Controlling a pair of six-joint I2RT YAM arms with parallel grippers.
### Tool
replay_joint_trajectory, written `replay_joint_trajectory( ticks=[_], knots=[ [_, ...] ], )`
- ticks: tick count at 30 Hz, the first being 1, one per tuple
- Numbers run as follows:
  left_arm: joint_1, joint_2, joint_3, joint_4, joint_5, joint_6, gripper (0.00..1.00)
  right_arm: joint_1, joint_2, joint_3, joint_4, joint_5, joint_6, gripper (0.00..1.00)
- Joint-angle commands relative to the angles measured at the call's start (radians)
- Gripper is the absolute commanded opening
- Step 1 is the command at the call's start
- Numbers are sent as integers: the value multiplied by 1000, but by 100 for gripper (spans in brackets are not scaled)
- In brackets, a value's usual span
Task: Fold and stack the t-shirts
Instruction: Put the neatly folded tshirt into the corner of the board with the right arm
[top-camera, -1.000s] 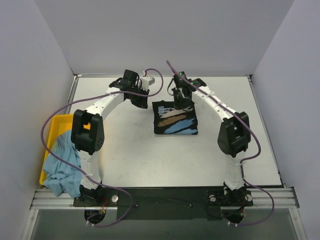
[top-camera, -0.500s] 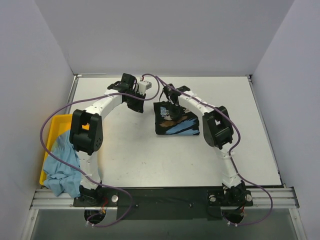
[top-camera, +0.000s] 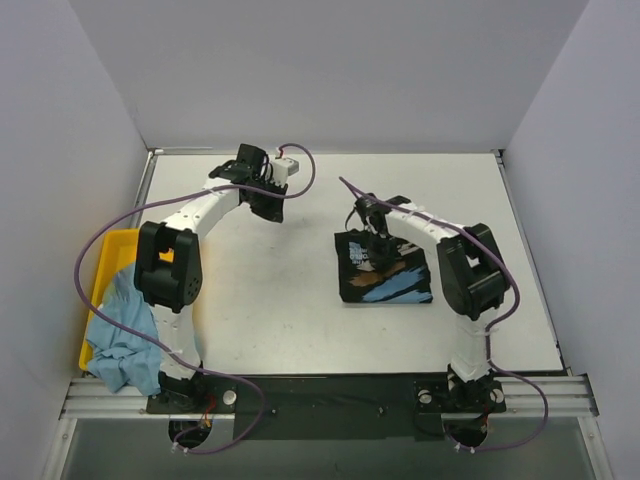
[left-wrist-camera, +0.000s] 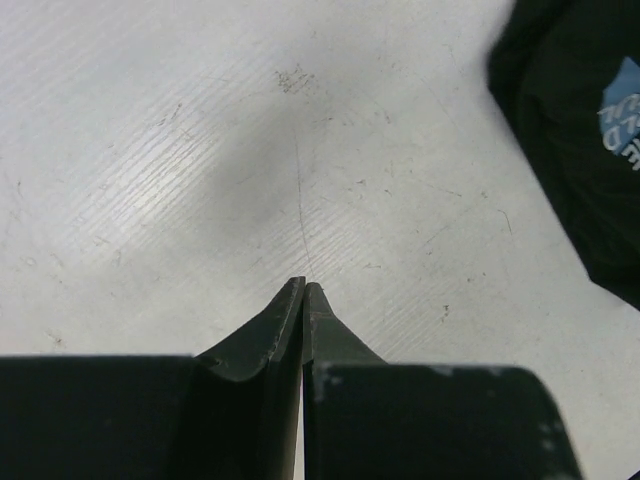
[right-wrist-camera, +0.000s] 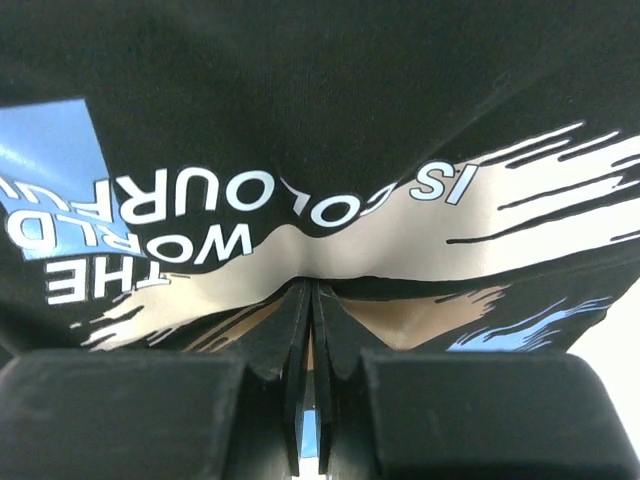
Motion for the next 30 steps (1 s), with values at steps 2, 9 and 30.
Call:
replay_joint_trajectory(
  ticks=[2, 9, 30],
  knots=[
    [30, -96, -2, 17, 16, 14, 11, -48, -156, -253, -89, 41, 16, 0],
    [59, -157, -14, 40, 48, 12, 11, -75, -135, -256, -246, 188, -167, 0],
    [250, -236, -10, 109, 176, -51, 12, -451, -180, -399, -302, 361, -269, 0]
  ],
)
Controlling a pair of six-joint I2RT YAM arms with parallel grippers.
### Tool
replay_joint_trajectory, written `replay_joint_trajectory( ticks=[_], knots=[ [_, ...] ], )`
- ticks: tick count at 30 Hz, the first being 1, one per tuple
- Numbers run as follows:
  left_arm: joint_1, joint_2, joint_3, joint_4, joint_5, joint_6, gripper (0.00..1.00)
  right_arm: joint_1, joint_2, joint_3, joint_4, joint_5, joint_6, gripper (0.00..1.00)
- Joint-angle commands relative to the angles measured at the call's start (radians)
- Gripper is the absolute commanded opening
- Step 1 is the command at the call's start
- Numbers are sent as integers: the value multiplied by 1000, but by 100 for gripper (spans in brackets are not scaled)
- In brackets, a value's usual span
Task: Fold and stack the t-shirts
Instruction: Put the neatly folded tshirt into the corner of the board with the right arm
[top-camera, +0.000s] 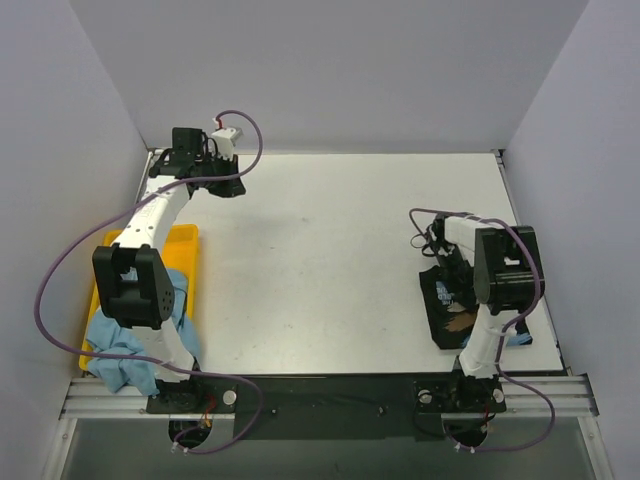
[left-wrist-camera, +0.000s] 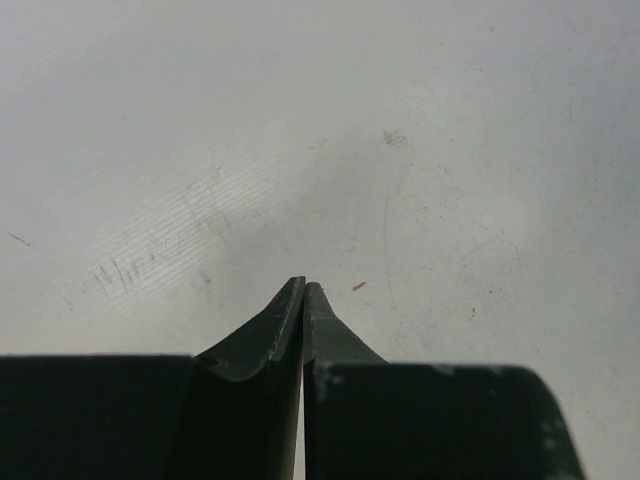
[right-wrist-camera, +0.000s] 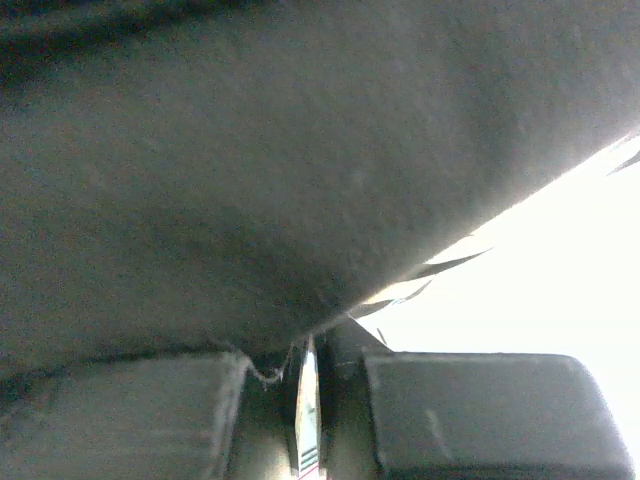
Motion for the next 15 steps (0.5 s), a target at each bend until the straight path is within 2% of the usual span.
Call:
replay_joint_trajectory(
  ticks=[1, 6, 8, 15],
  knots=[
    [9, -30, 34, 41, 59, -19, 12, -77, -106, -56, -22, 26, -18, 0],
    [24, -27, 43, 44, 68, -22, 12, -117, -141, -90, 27, 80, -76, 0],
    [29, -27, 43, 45, 67, -20, 12, -168, -155, -98, 36, 69, -98, 0],
    [38, -18, 48, 47, 71, -26, 12, -241, -155, -103, -4, 110, -93, 0]
  ],
)
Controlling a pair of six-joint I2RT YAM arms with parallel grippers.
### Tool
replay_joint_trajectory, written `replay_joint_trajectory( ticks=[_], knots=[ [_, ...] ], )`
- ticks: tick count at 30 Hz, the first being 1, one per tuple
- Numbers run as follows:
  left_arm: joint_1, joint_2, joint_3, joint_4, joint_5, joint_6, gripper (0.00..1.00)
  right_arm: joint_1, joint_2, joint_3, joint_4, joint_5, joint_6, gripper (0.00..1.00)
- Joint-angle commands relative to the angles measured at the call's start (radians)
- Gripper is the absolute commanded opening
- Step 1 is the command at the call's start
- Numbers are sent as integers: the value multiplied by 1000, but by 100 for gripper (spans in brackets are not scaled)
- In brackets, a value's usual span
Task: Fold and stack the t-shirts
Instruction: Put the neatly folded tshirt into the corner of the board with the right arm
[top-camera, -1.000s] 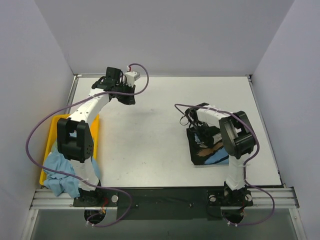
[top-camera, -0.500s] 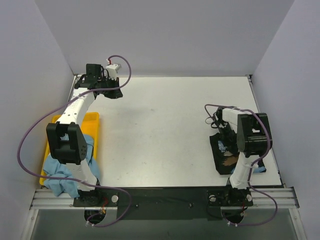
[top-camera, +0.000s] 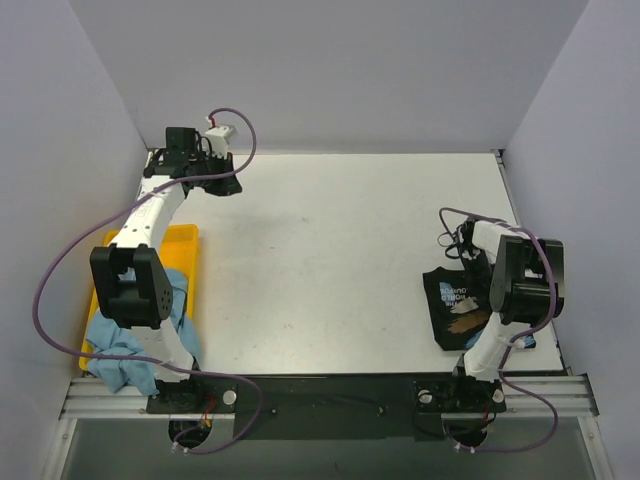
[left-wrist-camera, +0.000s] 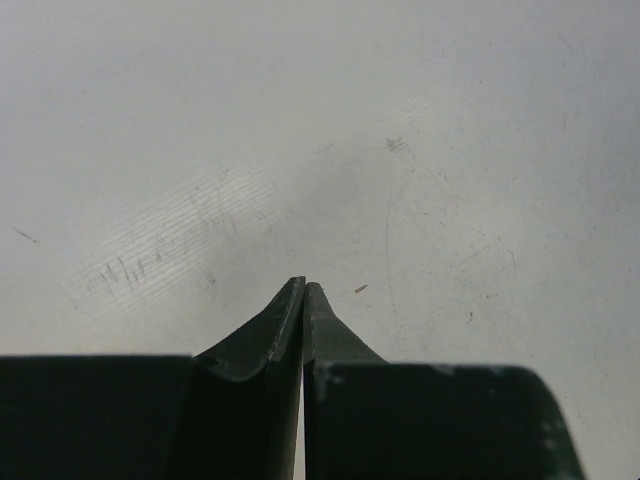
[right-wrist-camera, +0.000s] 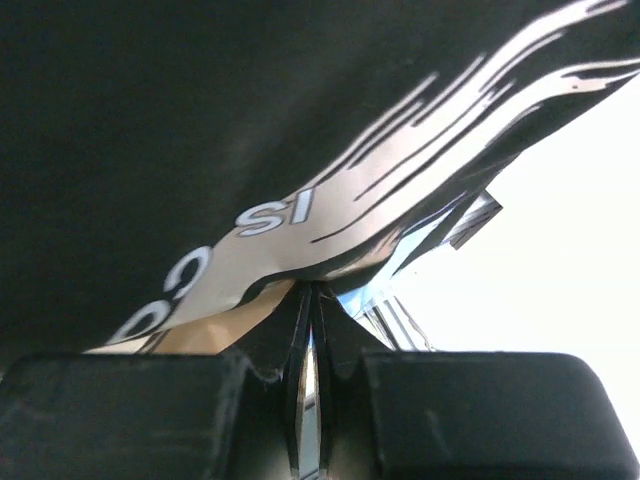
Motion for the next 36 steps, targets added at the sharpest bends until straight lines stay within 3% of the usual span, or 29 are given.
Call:
replay_joint_trajectory(
  ticks=[1, 15, 19, 25, 27, 29, 32, 36],
  knots=[
    [10, -18, 47, 37, 35, -8, 12, -36, -32, -13, -65, 73, -14, 0],
    [27, -19, 41, 37, 32, -3, 12, -116, -27, -42, -50, 125, -41, 0],
    [28, -16, 38, 35, 32, 1, 12, -186, -87, -23, -42, 102, -38, 0],
    [33, 12, 50, 34, 44, -10, 12, -148, -273, 17, -10, 11, 20, 0],
    [33, 19, 60, 32, 46, -10, 12, -87, -349, 40, -12, -47, 28, 9],
    [33, 24, 66, 27, 49, -10, 15, 14, -424, 63, -18, -71, 57, 28],
    [31, 25, 61, 20, 43, -8, 17, 166, -520, 68, 14, -226, 122, 48],
    [24, 9, 40, 23, 32, -7, 18, 324, -543, 31, 140, -240, 215, 54]
  ],
)
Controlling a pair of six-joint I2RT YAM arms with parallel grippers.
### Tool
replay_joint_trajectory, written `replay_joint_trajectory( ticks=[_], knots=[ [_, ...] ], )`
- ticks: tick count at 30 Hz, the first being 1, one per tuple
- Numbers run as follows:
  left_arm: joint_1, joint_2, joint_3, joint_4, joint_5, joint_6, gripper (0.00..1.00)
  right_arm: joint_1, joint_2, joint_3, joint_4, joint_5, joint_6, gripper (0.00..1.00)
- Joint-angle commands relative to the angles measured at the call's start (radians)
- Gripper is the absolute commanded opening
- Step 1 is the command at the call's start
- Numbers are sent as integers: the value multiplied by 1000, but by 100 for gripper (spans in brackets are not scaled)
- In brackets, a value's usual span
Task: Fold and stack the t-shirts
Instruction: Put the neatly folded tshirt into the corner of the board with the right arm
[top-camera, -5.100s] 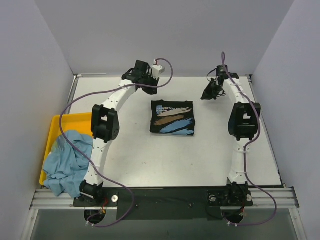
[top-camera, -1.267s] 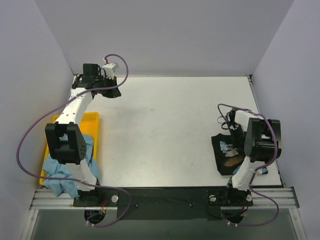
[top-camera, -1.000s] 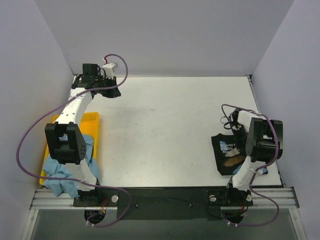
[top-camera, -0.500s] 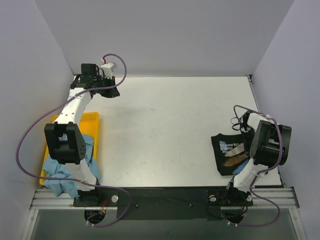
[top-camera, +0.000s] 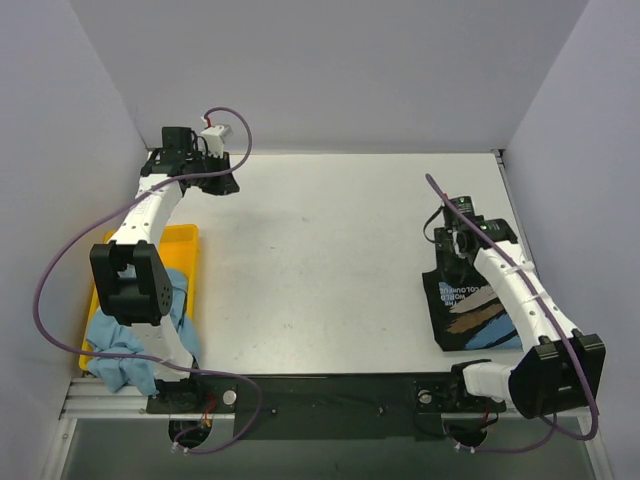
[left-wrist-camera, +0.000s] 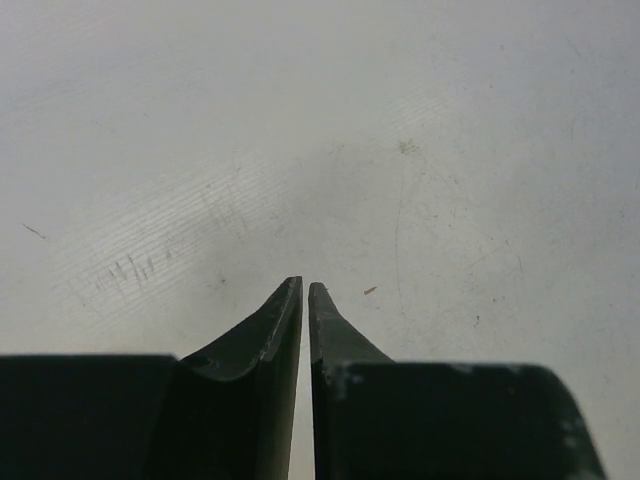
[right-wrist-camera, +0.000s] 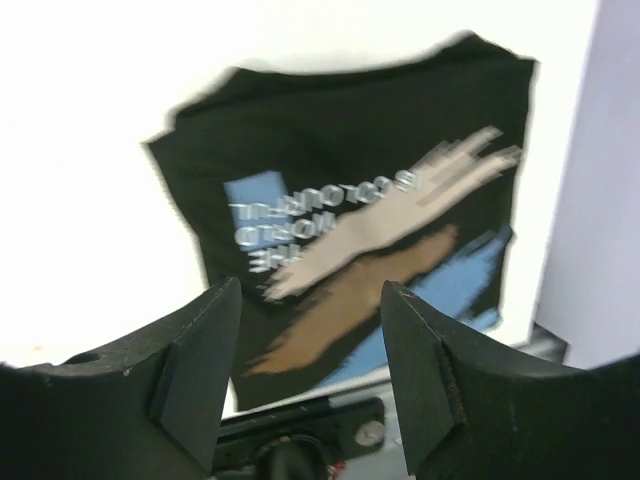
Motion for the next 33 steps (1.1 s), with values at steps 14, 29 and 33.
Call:
replay_joint_trajectory(
  ticks=[14, 29, 33],
  knots=[
    [-9, -81, 11, 14, -4, 12, 19, 217, 398, -54, 232, 64, 63, 26],
    [-7, -81, 11, 15, -21, 21, 19, 57, 450, -87, 185, 12, -59, 0],
    [-7, -78, 6, 17, -21, 22, 19, 66, 440, -109, 173, -17, -135, 0]
  ],
)
